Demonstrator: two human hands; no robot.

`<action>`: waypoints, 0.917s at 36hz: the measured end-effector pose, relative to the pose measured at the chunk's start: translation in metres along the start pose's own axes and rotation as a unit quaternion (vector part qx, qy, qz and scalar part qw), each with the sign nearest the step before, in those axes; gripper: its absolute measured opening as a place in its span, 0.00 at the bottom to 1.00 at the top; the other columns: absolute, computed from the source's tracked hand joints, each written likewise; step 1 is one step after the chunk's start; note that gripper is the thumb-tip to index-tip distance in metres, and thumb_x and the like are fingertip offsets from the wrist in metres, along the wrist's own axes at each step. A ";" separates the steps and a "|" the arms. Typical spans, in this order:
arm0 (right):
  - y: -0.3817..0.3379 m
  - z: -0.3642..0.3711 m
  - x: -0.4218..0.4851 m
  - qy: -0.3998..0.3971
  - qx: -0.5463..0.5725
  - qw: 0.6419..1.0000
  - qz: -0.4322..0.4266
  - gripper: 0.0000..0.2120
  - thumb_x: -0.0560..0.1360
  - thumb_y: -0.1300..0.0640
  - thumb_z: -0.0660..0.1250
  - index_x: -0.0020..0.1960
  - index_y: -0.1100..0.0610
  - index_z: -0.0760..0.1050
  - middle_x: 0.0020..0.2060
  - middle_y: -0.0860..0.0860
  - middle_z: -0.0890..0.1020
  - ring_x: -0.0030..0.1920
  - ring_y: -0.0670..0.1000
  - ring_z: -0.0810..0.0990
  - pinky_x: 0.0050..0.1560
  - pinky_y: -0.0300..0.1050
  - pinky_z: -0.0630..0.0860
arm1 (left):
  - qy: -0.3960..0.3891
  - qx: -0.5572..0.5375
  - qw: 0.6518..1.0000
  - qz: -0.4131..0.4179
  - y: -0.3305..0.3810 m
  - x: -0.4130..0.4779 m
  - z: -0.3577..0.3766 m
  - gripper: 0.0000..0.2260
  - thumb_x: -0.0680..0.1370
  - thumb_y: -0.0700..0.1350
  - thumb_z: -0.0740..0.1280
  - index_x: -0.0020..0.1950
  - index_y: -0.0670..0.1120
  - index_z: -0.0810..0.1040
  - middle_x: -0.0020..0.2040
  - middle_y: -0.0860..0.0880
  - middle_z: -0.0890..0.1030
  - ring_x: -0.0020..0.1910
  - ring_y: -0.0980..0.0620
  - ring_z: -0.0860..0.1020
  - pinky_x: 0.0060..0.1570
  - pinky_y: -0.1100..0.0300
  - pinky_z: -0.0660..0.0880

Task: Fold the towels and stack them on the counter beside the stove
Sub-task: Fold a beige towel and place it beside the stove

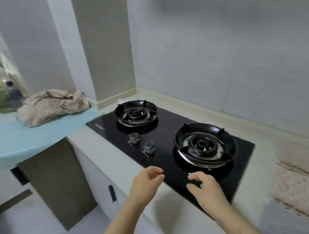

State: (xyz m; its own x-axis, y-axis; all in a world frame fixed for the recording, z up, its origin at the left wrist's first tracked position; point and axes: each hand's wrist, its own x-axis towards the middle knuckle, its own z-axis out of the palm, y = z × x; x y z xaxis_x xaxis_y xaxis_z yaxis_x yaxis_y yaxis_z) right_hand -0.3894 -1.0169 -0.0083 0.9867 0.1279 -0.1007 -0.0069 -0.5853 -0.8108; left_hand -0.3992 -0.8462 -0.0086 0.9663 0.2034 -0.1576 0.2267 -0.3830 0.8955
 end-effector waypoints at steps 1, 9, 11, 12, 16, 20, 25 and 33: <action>-0.014 0.019 0.008 -0.023 0.008 1.000 -0.007 0.10 0.75 0.58 0.64 0.45 0.42 0.70 0.54 0.46 0.71 0.58 0.49 0.70 0.55 0.41 0.68 | 0.015 -0.009 1.000 -0.012 -0.010 0.004 -0.019 0.05 0.77 0.45 0.64 0.49 0.55 0.76 0.47 0.55 0.79 0.43 0.57 0.76 0.39 0.67 0.71; -0.137 0.178 0.065 -0.161 0.016 0.985 -0.054 0.07 0.75 0.58 0.64 0.51 0.49 0.74 0.56 0.48 0.74 0.49 0.47 0.75 0.42 0.35 0.69 | 0.138 -0.013 0.988 -0.073 -0.086 0.032 -0.192 0.06 0.78 0.47 0.62 0.52 0.55 0.76 0.48 0.53 0.80 0.44 0.57 0.78 0.39 0.66 0.73; -0.167 0.215 0.078 -0.190 0.022 0.980 -0.055 0.06 0.75 0.58 0.63 0.52 0.50 0.74 0.57 0.49 0.74 0.49 0.48 0.76 0.39 0.36 0.72 | 0.158 -0.009 0.984 -0.082 -0.101 0.038 -0.234 0.06 0.78 0.46 0.62 0.51 0.56 0.76 0.49 0.53 0.80 0.47 0.55 0.78 0.41 0.65 0.74; -0.182 0.233 0.084 -0.201 0.019 0.978 -0.060 0.06 0.76 0.57 0.63 0.52 0.50 0.74 0.57 0.49 0.74 0.52 0.49 0.76 0.44 0.37 0.72 | 0.168 -0.009 0.982 -0.083 -0.109 0.041 -0.253 0.06 0.78 0.46 0.62 0.51 0.56 0.75 0.48 0.53 0.80 0.47 0.55 0.78 0.41 0.65 0.74; -0.237 0.300 0.108 -0.237 0.029 0.968 -0.072 0.05 0.78 0.58 0.61 0.51 0.50 0.72 0.53 0.48 0.74 0.54 0.46 0.72 0.52 0.38 0.66 | 0.207 -0.002 0.974 -0.091 -0.137 0.053 -0.326 0.05 0.79 0.46 0.61 0.51 0.56 0.74 0.47 0.57 0.78 0.49 0.58 0.77 0.43 0.68 0.73; -0.277 0.352 0.129 -0.267 0.030 0.960 -0.078 0.07 0.79 0.58 0.61 0.56 0.52 0.72 0.54 0.48 0.75 0.55 0.47 0.72 0.52 0.37 0.67 | 0.236 -0.005 0.966 -0.106 -0.160 0.072 -0.384 0.05 0.79 0.45 0.61 0.51 0.54 0.74 0.46 0.57 0.77 0.48 0.59 0.76 0.39 0.71 0.69; -0.306 0.398 0.168 -0.287 0.029 0.954 -0.085 0.07 0.78 0.60 0.61 0.54 0.53 0.72 0.53 0.48 0.75 0.56 0.47 0.73 0.51 0.36 0.67 | 0.250 -0.037 0.958 -0.136 -0.179 0.111 -0.432 0.06 0.78 0.44 0.62 0.53 0.50 0.77 0.47 0.51 0.79 0.48 0.53 0.78 0.45 0.63 0.75; -0.348 0.455 0.270 -0.266 0.033 0.958 -0.106 0.06 0.78 0.60 0.61 0.53 0.52 0.72 0.55 0.50 0.75 0.53 0.47 0.73 0.47 0.37 0.67 | 0.268 -0.047 0.950 -0.151 -0.199 0.200 -0.488 0.06 0.78 0.45 0.61 0.52 0.53 0.76 0.48 0.50 0.80 0.50 0.51 0.79 0.46 0.60 0.74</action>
State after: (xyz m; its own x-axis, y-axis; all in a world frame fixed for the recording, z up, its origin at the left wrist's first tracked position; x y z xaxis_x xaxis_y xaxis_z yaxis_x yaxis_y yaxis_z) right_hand -0.1944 -0.4143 -0.0154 0.7446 0.6383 -0.1952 0.1565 -0.4513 -0.8785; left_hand -0.3105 -0.2897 -0.0149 0.6529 0.7302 -0.2014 0.4476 -0.1575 0.8803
